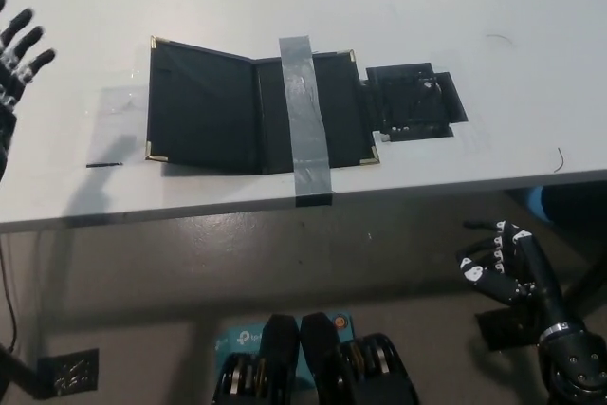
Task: The robot uses its left hand to push the cover of the diary kept in the middle of the desk towards the right to close it
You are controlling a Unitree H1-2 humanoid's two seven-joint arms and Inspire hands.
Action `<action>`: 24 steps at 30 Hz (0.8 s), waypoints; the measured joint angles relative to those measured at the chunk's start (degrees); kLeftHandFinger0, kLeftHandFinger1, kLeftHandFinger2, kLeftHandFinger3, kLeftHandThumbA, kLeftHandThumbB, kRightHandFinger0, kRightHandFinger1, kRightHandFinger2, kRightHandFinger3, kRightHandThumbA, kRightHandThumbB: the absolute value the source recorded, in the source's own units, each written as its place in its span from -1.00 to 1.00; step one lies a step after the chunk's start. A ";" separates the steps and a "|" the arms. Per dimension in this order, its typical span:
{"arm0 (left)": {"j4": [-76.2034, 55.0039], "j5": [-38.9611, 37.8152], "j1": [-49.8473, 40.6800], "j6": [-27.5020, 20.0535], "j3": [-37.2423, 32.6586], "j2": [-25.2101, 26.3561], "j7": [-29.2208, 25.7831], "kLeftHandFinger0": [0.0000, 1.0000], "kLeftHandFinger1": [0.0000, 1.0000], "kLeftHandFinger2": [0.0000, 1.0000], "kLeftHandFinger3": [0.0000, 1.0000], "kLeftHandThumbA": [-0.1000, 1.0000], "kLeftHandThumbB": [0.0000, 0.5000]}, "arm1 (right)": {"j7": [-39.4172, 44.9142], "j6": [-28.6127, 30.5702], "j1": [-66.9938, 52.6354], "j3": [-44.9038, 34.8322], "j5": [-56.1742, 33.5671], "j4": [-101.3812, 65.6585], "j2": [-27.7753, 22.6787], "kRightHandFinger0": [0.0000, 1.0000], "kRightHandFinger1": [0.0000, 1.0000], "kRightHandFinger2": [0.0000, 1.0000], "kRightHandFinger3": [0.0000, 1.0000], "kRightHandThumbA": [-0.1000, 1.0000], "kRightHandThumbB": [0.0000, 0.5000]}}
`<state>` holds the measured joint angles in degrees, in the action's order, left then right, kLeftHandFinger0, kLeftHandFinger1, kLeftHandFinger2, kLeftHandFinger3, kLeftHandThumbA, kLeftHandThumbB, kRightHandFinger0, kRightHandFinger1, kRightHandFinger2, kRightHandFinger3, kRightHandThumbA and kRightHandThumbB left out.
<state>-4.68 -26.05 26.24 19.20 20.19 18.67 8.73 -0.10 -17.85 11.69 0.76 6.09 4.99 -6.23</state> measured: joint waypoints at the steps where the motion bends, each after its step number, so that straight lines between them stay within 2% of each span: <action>1: 1.90 -0.81 0.65 0.56 1.42 -1.11 -0.76 1.00 1.00 1.00 1.00 1.00 -0.48 | 0.00 -0.02 0.00 0.01 0.03 0.00 -0.03 -0.44 -0.34 -0.14 0.32 0.30 -0.74; 2: 3.88 -1.63 1.53 0.82 3.02 -2.32 -1.60 1.00 1.00 1.00 1.00 1.00 -0.40 | 0.00 -0.04 0.00 0.01 0.03 0.01 -0.08 -0.44 -0.35 -0.15 0.33 0.28 -0.78; 4: 7.25 -3.10 3.23 1.38 6.00 -4.74 -3.19 1.00 1.00 1.00 1.00 1.00 -0.40 | 0.00 -0.08 0.01 0.01 0.04 0.01 -0.09 -0.43 -0.34 -0.15 0.33 0.27 -0.77; 6: 10.66 -4.85 5.08 2.08 9.39 -7.42 -5.30 1.00 1.00 1.00 1.00 1.00 -0.52 | 0.00 -0.09 0.03 0.04 0.03 0.01 -0.05 -0.42 -0.35 -0.16 0.33 0.23 -0.77; 8: 14.81 -6.40 7.16 2.53 12.10 -9.61 -7.16 1.00 1.00 1.00 1.00 1.00 -0.51 | 0.00 -0.13 0.07 0.03 0.01 0.01 -0.05 -0.42 -0.34 -0.14 0.34 0.26 -0.76; 12: 19.18 -8.63 9.85 3.07 14.80 -12.77 -9.66 1.00 1.00 1.00 1.00 1.00 -0.37 | 0.00 -0.36 0.07 0.03 0.04 -0.07 -0.08 -0.41 -0.34 -0.13 0.35 0.26 -0.75; 15: 20.62 -9.24 10.51 3.35 14.62 -13.77 -10.47 1.00 1.00 1.00 1.00 1.00 -0.16 | 0.00 -0.45 0.07 0.02 0.04 -0.09 -0.09 -0.41 -0.34 -0.15 0.32 0.28 -0.71; 18: 22.35 -9.42 10.80 3.89 13.61 -14.60 -11.09 1.00 1.00 1.00 1.00 1.00 -0.08 | 0.01 -0.64 0.09 0.03 0.04 -0.26 -0.24 -0.39 -0.31 -0.11 0.36 0.29 -0.77; 22: 24.52 -9.69 10.81 4.08 13.22 -15.83 -11.57 1.00 1.00 1.00 1.00 1.00 -0.16 | 0.06 -0.96 0.18 0.10 0.04 -0.60 -0.27 -0.40 -0.34 -0.13 0.36 0.30 -0.72; 24: 25.05 -9.91 10.80 4.09 13.19 -16.50 -11.79 1.00 1.00 1.00 1.00 1.00 -0.17 | 0.07 -0.96 0.30 0.13 0.04 -0.59 -0.27 -0.38 -0.33 -0.14 0.36 0.27 -0.81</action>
<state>20.38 -35.96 37.05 23.29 33.38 2.18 -3.05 -0.03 -18.81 12.00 0.89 6.13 4.40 -6.50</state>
